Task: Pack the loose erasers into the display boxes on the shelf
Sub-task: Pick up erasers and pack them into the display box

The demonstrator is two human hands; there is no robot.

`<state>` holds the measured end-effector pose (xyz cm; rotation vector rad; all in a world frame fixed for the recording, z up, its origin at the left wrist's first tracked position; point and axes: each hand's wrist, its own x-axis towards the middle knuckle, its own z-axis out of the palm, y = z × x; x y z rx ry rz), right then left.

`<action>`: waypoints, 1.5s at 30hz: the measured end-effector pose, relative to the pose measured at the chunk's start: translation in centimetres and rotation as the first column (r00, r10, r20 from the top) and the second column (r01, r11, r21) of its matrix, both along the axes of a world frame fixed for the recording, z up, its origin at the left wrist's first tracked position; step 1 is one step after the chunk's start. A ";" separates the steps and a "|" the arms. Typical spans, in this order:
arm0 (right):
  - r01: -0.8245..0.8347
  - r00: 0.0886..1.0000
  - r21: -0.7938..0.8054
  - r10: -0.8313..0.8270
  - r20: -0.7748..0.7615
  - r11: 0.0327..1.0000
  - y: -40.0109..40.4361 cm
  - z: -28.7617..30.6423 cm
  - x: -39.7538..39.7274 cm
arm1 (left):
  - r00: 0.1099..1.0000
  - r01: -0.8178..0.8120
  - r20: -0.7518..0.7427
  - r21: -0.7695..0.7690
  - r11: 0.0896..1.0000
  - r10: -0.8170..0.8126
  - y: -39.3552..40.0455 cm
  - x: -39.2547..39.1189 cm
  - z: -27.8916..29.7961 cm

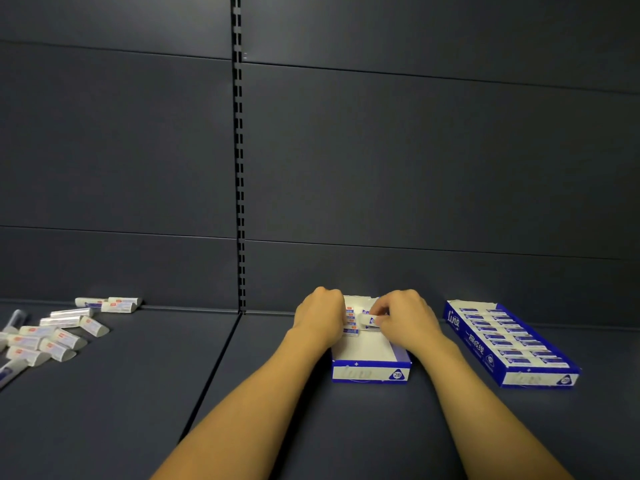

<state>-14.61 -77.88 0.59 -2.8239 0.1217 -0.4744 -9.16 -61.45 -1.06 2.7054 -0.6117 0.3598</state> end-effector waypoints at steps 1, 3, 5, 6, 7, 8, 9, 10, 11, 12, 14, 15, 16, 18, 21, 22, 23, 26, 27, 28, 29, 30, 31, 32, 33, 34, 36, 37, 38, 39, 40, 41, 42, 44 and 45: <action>-0.005 1.000 -0.032 0.004 -0.013 0.999 0.1 0.3 0.1 | 1.000 -0.006 -0.002 -0.005 1.000 0.006 0.0 0.0 0.0; -0.009 1.000 -0.076 0.007 -0.027 0.997 0.2 0.4 0.4 | 1.000 -0.017 -0.006 -0.012 1.000 0.017 -0.1 0.0 -0.1; -0.007 1.000 -0.098 0.004 -0.030 0.995 0.3 0.2 0.7 | 1.000 -0.026 -0.011 -0.011 1.000 0.026 -0.1 0.0 -0.1; -0.005 1.000 -0.103 0.001 -0.030 0.995 0.3 0.1 0.8 | 1.000 -0.027 -0.013 -0.008 1.000 0.027 -0.2 0.0 -0.1; -0.003 0.999 -0.106 0.000 -0.032 0.994 0.4 0.0 0.9 | 1.000 -0.026 -0.015 -0.004 1.000 0.026 -0.2 0.0 0.0; -0.002 0.999 -0.108 -0.002 -0.035 0.994 0.4 -0.1 1.0 | 0.999 -0.025 -0.020 0.000 1.000 0.025 -0.2 -0.1 0.0; -0.001 0.999 -0.111 -0.003 -0.039 0.994 0.3 -0.1 1.1 | 0.999 -0.025 -0.026 -0.001 1.000 0.025 -0.2 -0.1 0.0; -0.003 0.999 -0.117 -0.002 -0.044 0.993 0.3 -0.1 1.1 | 0.999 -0.030 -0.033 -0.002 1.000 0.029 -0.1 -0.1 0.1; -0.008 0.999 -0.128 0.002 -0.047 0.992 0.4 -0.2 1.2 | 0.999 -0.033 -0.038 -0.005 0.999 0.033 -0.1 -0.1 0.1; -0.013 0.999 -0.142 0.006 -0.047 0.990 0.4 -0.2 1.2 | 0.999 -0.034 -0.040 -0.006 0.999 0.034 -0.1 0.0 0.0; -0.020 0.999 -0.165 0.013 -0.044 0.986 0.6 -0.3 1.1 | 0.999 -0.031 -0.038 -0.005 0.999 0.031 -0.1 0.0 0.0; -0.020 0.999 -0.171 0.013 -0.043 0.985 0.6 -0.4 1.1 | 0.999 -0.030 -0.039 -0.005 1.000 0.030 -0.1 0.0 0.0; -0.020 0.999 -0.173 0.013 -0.044 0.985 0.6 -0.5 1.1 | 0.999 -0.031 -0.041 -0.004 1.000 0.031 -0.1 -0.1 0.0; -0.022 0.999 -0.181 0.014 -0.048 0.983 0.7 -0.5 1.0 | 0.999 -0.029 -0.041 -0.005 1.000 0.029 -0.1 -0.2 0.0; -0.031 0.998 -0.189 0.019 -0.064 0.982 0.8 -0.5 0.9 | 0.999 -0.023 -0.034 0.004 1.000 0.023 -0.1 -0.3 0.1; -0.034 0.998 -0.193 0.022 -0.066 0.981 0.9 -0.4 0.8 | 0.999 -0.023 -0.033 0.005 1.000 0.023 -0.1 -0.3 0.1; -0.036 0.998 -0.194 0.024 -0.066 0.980 0.9 -0.4 0.7 | 0.999 -0.025 -0.033 0.003 1.000 0.026 0.0 -0.3 0.1; -0.036 0.998 -0.195 0.026 -0.056 0.980 0.9 -0.4 0.6 | 0.999 -0.030 -0.040 -0.013 0.999 0.030 0.0 -0.4 0.1; -0.034 0.998 -0.199 0.023 -0.058 0.979 0.9 -0.4 0.6 | 0.999 -0.028 -0.040 -0.016 0.999 0.028 0.0 -0.4 0.1; -0.031 0.998 -0.201 0.019 -0.063 0.979 0.9 -0.4 0.6 | 0.999 -0.026 -0.037 -0.018 1.000 0.025 0.1 -0.5 0.1; -0.025 0.998 -0.196 0.011 -0.069 0.980 0.9 -0.4 0.7 | 0.999 -0.024 -0.035 -0.017 1.000 0.024 0.1 -0.5 0.0; -0.019 0.997 -0.182 0.005 -0.075 0.983 0.9 -0.4 0.8 | 0.999 -0.024 -0.033 -0.017 1.000 0.024 0.1 -0.5 0.0; -0.012 0.997 -0.170 -0.002 -0.078 0.985 0.9 -0.4 0.9 | 0.999 -0.026 -0.030 -0.014 1.000 0.026 0.1 -0.5 0.0; -0.004 0.997 -0.164 -0.009 -0.080 0.987 0.9 -0.3 0.9 | 0.999 -0.028 -0.025 -0.007 1.000 0.028 0.1 -0.5 0.0; 0.000 0.996 -0.161 -0.014 -0.087 0.987 0.9 -0.3 1.0 | 0.999 -0.029 -0.018 0.001 1.000 0.029 0.1 -0.5 0.1; 0.001 0.996 -0.160 -0.016 -0.093 0.987 0.9 -0.4 1.0 | 0.999 -0.030 -0.012 0.010 1.000 0.030 0.0 -0.4 0.1; 0.012 0.996 -0.155 -0.026 -0.089 0.988 0.9 -0.4 1.1 | 1.000 -0.029 0.006 0.041 0.999 0.029 0.0 -0.4 0.1; 0.021 0.996 -0.150 -0.034 -0.083 0.988 1.0 -0.4 1.1 | 0.999 -0.031 0.024 0.067 0.997 0.029 -0.1 -0.4 0.1; 0.029 0.996 -0.143 -0.040 -0.075 0.989 1.0 -0.5 1.1 | 0.998 -0.035 0.050 0.097 0.995 0.031 -0.1 -0.4 0.2; 0.035 0.996 -0.132 -0.045 -0.072 0.991 0.9 -0.5 1.1 | 0.997 -0.043 0.074 0.127 0.991 0.034 -0.1 -0.4 0.3; 0.040 0.996 -0.120 -0.049 -0.069 0.992 0.9 -0.5 1.0 | 0.994 -0.054 0.098 0.158 0.986 0.039 -0.1 -0.5 0.4; 0.043 0.996 -0.110 -0.051 -0.070 0.993 0.9 -0.6 0.9 | 0.991 -0.067 0.124 0.191 0.979 0.043 -0.1 -0.6 0.5; 0.041 0.997 -0.101 -0.048 -0.065 0.994 0.9 -0.5 0.7 | 0.987 -0.077 0.154 0.224 0.971 0.043 -0.1 -0.7 0.7; 0.034 0.997 -0.085 -0.040 -0.065 0.996 0.8 -0.3 0.5 | 0.980 -0.090 0.196 0.275 0.957 0.036 0.0 -0.9 0.9; 0.031 0.996 -0.078 -0.037 -0.078 0.996 0.8 -0.1 0.4 | 0.979 -0.091 0.200 0.281 0.955 0.034 0.0 -1.0 0.9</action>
